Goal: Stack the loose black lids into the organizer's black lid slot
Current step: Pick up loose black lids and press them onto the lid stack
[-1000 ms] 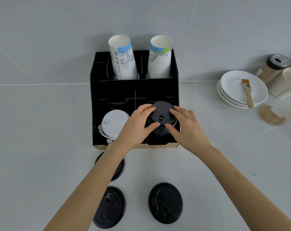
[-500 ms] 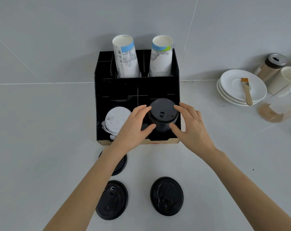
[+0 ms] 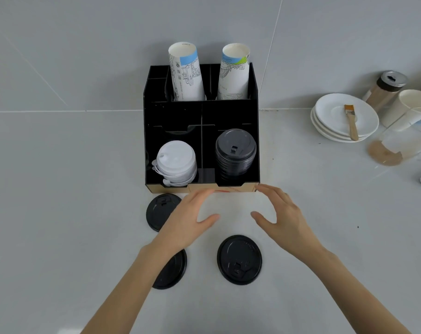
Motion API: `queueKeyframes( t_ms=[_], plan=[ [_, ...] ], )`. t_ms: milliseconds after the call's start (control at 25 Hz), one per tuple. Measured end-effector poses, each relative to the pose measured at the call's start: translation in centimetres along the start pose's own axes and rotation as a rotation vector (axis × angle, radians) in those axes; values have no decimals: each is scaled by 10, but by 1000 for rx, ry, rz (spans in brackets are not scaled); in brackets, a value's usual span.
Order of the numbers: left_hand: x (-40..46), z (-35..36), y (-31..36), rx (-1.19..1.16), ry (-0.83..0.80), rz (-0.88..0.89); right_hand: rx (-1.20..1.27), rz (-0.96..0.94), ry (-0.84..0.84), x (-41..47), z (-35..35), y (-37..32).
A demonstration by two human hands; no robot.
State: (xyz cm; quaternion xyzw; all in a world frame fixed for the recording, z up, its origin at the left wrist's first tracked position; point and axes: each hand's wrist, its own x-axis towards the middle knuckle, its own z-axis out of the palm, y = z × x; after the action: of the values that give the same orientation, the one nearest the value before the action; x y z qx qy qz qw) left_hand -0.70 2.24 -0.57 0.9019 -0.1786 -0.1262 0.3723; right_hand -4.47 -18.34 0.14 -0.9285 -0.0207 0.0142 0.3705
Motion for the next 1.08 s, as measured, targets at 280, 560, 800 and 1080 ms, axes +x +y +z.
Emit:
queueKeyframes(
  t_ms=[280, 560, 800, 1080],
  plan=[
    [-37, 30, -2, 40, -273, -39, 15, 38, -175, -42, 18, 14],
    [-53, 44, -2, 117, -341, -33, 24, 60, -294, -71, 33, 22],
    [-56, 53, -7, 200, -333, 0, 29, 50, -256, -76, 41, 23],
    [-57, 56, -6, 187, -279, 2, 61, 51, -232, -76, 40, 24]
  ],
)
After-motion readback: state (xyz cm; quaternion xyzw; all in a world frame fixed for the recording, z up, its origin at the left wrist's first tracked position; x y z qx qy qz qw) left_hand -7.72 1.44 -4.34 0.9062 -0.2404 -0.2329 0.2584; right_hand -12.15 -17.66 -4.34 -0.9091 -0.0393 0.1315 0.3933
